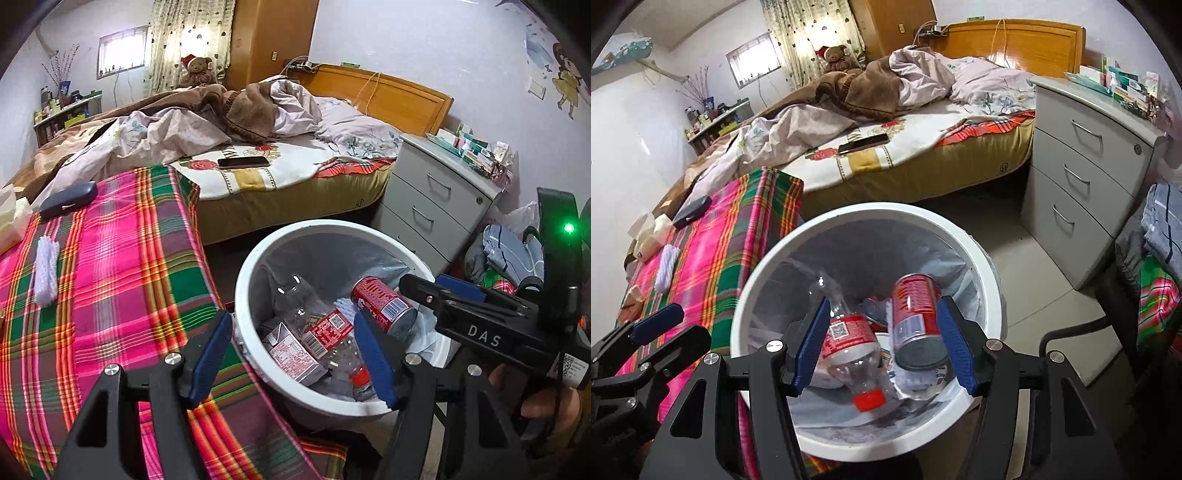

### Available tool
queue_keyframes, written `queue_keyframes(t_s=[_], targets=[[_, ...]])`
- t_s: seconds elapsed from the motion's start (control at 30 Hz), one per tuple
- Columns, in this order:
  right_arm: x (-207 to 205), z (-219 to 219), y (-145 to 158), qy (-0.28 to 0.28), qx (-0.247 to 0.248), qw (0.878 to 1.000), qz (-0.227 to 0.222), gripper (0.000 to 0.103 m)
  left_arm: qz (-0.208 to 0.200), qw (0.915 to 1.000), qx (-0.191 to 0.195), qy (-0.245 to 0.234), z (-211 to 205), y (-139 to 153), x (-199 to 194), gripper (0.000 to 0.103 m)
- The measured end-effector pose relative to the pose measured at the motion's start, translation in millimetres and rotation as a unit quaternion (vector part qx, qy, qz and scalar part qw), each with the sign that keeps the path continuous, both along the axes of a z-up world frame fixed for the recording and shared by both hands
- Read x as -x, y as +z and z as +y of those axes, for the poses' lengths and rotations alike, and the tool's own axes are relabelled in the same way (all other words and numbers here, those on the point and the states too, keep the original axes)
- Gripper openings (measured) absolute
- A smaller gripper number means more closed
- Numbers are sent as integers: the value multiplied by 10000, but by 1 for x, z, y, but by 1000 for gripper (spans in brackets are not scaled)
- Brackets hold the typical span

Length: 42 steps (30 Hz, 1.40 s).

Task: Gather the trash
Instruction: 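Open both tools to drop the bottle and can into the bin, then move both tools back from the bin to the plaid cloth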

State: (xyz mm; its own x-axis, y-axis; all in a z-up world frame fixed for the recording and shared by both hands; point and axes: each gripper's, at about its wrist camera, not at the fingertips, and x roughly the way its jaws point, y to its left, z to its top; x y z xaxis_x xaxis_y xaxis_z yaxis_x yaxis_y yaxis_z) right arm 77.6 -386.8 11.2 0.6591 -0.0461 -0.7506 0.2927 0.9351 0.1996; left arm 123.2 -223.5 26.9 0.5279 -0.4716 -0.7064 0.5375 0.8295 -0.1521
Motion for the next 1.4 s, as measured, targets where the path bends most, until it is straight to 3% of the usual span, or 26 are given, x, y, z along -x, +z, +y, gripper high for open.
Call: queue_keyframes(t_s=[0.9,1.4], targets=[[-5,71,27,684,193,9957,-589,61,-307,9950,147,944,107,15,4,70],[-39,144,27,1438,162,9875,-618,61,-308,9811,136,1907,217,10,-20,70]])
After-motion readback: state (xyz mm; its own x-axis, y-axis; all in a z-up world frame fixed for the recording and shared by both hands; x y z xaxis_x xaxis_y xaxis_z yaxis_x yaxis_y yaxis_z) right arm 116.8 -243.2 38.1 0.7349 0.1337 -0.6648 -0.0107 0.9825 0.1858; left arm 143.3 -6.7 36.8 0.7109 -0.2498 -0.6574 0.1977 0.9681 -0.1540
